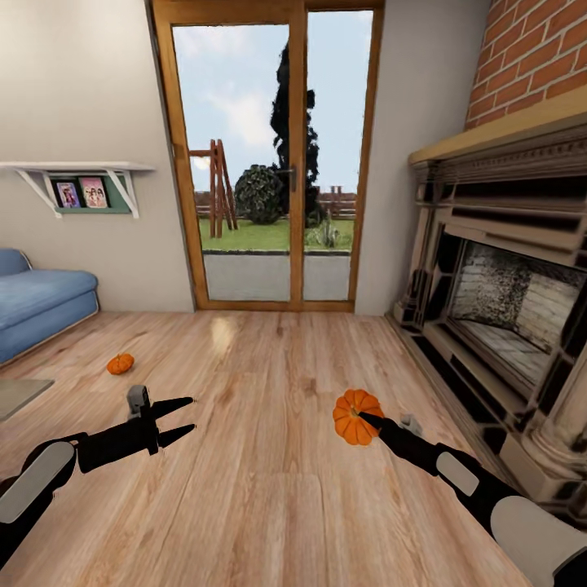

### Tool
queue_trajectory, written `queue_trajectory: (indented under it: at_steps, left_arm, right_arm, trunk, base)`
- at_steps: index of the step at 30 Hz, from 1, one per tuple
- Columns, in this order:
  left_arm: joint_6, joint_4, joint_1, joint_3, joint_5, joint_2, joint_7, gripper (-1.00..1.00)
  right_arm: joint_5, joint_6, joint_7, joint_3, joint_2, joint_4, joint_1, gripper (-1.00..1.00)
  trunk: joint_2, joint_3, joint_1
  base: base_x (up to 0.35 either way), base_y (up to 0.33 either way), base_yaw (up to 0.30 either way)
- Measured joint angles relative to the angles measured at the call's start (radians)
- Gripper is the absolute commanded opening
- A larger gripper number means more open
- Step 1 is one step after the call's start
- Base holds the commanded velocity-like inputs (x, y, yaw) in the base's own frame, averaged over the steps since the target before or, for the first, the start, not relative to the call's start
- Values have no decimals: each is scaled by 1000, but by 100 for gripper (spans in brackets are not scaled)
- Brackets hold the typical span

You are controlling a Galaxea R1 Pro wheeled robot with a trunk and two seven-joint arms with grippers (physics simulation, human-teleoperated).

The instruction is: Place each of the two pumpkins and all three candles from the living room inside a cabinet in the living room (use any cabinet), then make sure every cabinet is closed, and position the cauldron so it is next to a table in the living room.

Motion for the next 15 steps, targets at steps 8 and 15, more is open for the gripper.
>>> queue_trajectory:
  at_steps: [8,15]
  left_arm:
    - [0,0,0,0,0,0,0,100]
    - [0,0,0,0,0,0,0,100]
  right_arm:
    - [0,3,-1,0,0,0,0,-100]
    - [0,4,-1,0,0,0,0,-100]
  trunk:
    - [0,0,0]
    - [0,-4,0]
  base:
    - [335,0,79]
    - [335,0,2]
